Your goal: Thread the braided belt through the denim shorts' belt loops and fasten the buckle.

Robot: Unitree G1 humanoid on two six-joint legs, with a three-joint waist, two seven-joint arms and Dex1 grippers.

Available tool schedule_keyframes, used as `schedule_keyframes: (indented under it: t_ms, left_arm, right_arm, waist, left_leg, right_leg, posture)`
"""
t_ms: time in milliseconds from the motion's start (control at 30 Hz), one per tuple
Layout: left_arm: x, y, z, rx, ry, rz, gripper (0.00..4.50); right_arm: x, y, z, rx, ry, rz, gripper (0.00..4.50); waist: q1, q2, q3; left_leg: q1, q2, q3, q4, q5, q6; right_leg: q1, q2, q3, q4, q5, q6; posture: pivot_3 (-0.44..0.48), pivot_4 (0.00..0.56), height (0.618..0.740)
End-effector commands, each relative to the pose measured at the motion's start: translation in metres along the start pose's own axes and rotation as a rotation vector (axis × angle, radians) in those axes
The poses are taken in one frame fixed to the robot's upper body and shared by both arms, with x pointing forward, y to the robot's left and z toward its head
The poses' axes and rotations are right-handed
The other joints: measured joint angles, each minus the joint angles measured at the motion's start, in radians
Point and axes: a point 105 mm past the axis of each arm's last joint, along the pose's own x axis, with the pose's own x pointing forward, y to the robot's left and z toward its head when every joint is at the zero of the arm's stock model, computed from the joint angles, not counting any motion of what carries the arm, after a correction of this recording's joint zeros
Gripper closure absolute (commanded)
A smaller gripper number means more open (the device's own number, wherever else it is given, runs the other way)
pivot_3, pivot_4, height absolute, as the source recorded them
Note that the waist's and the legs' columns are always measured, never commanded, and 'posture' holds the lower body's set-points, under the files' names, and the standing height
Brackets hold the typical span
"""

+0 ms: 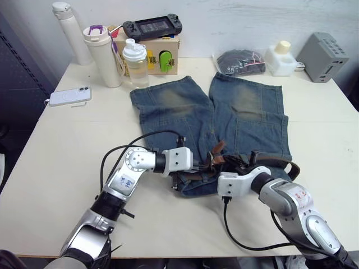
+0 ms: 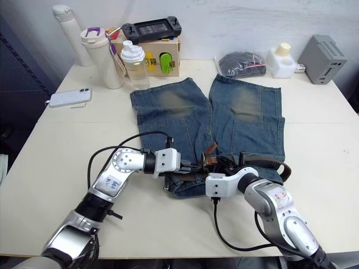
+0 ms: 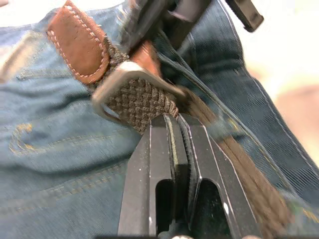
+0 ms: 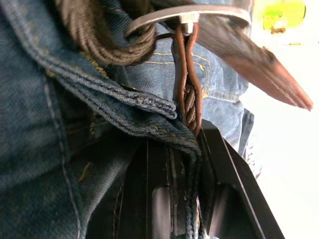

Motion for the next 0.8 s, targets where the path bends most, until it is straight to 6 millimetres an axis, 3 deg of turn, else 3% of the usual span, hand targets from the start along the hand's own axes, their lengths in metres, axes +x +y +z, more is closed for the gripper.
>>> schedule_keyframes:
  t_ms: [33, 233, 367, 400, 467, 500, 667, 800]
  left_arm:
    - [0.005, 0.008, 0.016, 0.033, -0.057, 0.007, 4.5]
    - [0.024, 0.005, 0.021, 0.043, -0.084, -0.035, 4.5]
    - [0.033, -0.003, 0.01, 0.022, -0.071, -0.061, 4.5]
    - [0.034, -0.004, 0.008, 0.022, -0.067, -0.066, 4.5]
    - [0.036, -0.006, 0.006, 0.014, -0.074, -0.066, 4.5]
    - [0.037, -0.006, 0.006, 0.012, -0.077, -0.066, 4.5]
    - [0.039, -0.007, 0.004, -0.001, -0.086, -0.057, 4.5]
    - [0.041, -0.012, 0.003, -0.011, -0.093, -0.065, 4.5]
  right_arm:
    - [-0.002, 0.006, 0.015, -0.019, -0.072, 0.04, 4.48]
    - [-0.002, 0.012, 0.015, 0.042, -0.064, 0.07, 4.48]
    - [-0.008, 0.015, 0.014, 0.176, -0.047, 0.101, 4.48]
    - [-0.01, 0.015, 0.014, 0.202, -0.045, 0.106, 3.45]
    - [-0.016, 0.016, 0.017, 0.274, -0.049, 0.124, 2.89]
    - [-0.022, 0.017, 0.018, 0.314, -0.052, 0.147, 2.25]
    - [-0.05, 0.01, 0.017, 0.495, -0.052, 0.197, 0.42]
    - [-0.068, 0.0, 0.012, 0.617, -0.059, 0.221, 0.42]
  waist:
    - [0.0, 0.0, 0.0]
    - [0.0, 0.0, 0.0]
    - [0.002, 0.0, 0.0]
    - [0.002, 0.0, 0.0]
    - [0.003, 0.0, 0.0]
    - [0.002, 0.0, 0.0]
    - [0.008, 0.001, -0.001]
    - [0.011, 0.002, -0.001]
  left_leg:
    - [0.0, 0.0, 0.0, 0.0, 0.0, 0.0]
    - [0.0, 0.0, 0.0, 0.0, 0.0, 0.0]
    - [0.0, 0.0, 0.0, 0.001, 0.0, 0.0]
    - [0.0, 0.0, -0.001, 0.001, 0.0, 0.0]
    - [0.0, 0.0, -0.001, 0.001, 0.0, 0.0]
    - [0.0, 0.0, -0.001, 0.001, 0.0, 0.0]
    - [0.0, 0.0, -0.002, 0.001, 0.0, 0.001]
    - [0.0, 0.0, -0.002, 0.004, -0.001, 0.001]
  right_leg:
    - [0.0, 0.0, 0.0, 0.0, 0.0, 0.0]
    - [0.0, 0.0, -0.001, 0.0, 0.0, 0.0]
    - [0.001, 0.0, 0.0, 0.0, 0.0, 0.0]
    - [0.001, 0.0, 0.0, 0.0, 0.0, 0.0]
    - [0.001, 0.0, 0.0, 0.0, 0.0, 0.0]
    - [0.002, 0.0, 0.0, 0.0, 0.0, 0.0]
    - [0.002, 0.0, 0.0, 0.0, 0.0, 0.0]
    - [0.003, -0.001, 0.0, 0.0, 0.0, 0.0]
  posture:
    - [0.0, 0.15, 0.69]
    - [0.0, 0.15, 0.69]
    - [0.0, 0.15, 0.69]
    - [0.0, 0.15, 0.69]
    - [0.0, 0.15, 0.69]
    - [0.0, 0.15, 0.69]
    - [0.0, 0.15, 0.69]
    - [0.0, 0.15, 0.69]
